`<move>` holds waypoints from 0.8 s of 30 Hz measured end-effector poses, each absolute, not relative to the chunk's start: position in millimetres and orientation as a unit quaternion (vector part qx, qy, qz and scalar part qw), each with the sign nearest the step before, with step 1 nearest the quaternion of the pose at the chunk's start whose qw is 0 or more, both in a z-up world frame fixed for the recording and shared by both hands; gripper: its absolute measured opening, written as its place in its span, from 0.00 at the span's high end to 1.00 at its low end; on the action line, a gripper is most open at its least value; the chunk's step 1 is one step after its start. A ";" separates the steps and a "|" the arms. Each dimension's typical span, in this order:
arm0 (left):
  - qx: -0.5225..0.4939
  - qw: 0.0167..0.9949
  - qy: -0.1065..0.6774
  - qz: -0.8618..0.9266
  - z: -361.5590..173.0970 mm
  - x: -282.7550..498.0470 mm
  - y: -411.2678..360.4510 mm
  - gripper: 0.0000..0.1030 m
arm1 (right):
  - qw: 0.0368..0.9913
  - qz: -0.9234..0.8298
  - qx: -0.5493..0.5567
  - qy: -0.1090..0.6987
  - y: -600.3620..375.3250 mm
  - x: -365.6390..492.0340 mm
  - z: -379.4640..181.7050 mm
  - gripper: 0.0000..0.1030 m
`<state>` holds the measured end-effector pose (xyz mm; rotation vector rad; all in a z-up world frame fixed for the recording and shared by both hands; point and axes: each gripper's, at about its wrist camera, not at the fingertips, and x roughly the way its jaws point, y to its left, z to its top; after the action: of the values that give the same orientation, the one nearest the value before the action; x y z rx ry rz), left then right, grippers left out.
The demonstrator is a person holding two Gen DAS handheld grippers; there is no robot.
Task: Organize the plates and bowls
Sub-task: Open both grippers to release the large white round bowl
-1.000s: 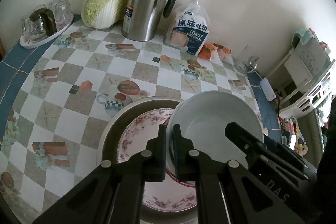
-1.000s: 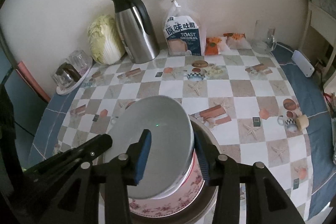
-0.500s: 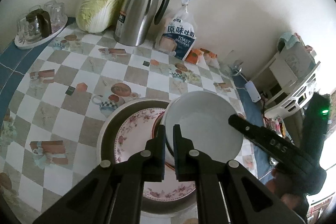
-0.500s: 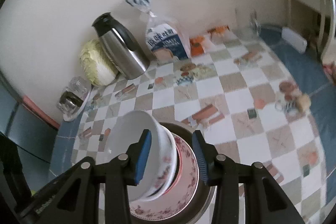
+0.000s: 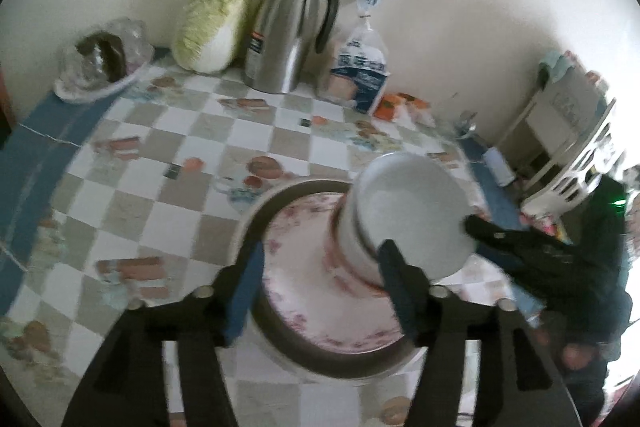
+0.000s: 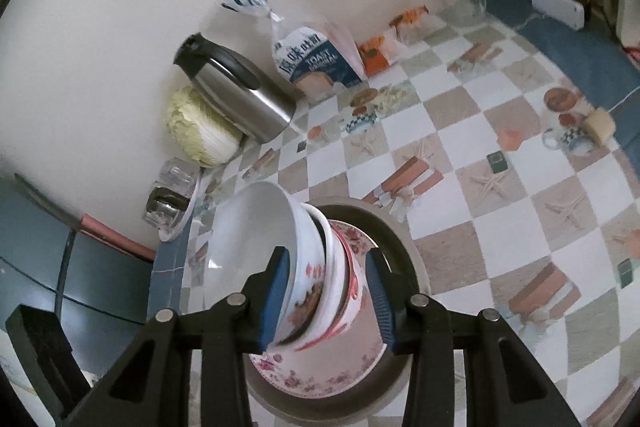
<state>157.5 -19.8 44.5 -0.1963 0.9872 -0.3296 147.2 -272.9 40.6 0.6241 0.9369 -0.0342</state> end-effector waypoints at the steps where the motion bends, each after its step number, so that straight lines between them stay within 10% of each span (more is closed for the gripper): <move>1: -0.080 0.865 0.472 -0.147 42.8 155.2 -18.4 0.24 | 0.849 -0.016 0.287 0.443 -271.1 141.8 42.9 0.56; 15: -0.021 0.875 0.472 -0.107 18.4 133.1 6.9 0.06 | 0.877 -0.031 0.141 0.459 -231.3 93.9 38.7 0.02; 24: 0.014 0.875 0.471 -0.108 12.2 130.7 12.3 0.06 | 0.876 -0.049 0.093 0.471 -223.0 77.6 29.3 0.01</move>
<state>130.7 12.3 12.2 0.0300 0.9831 -0.2258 77.6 -223.0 29.3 0.1935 0.9834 -0.1019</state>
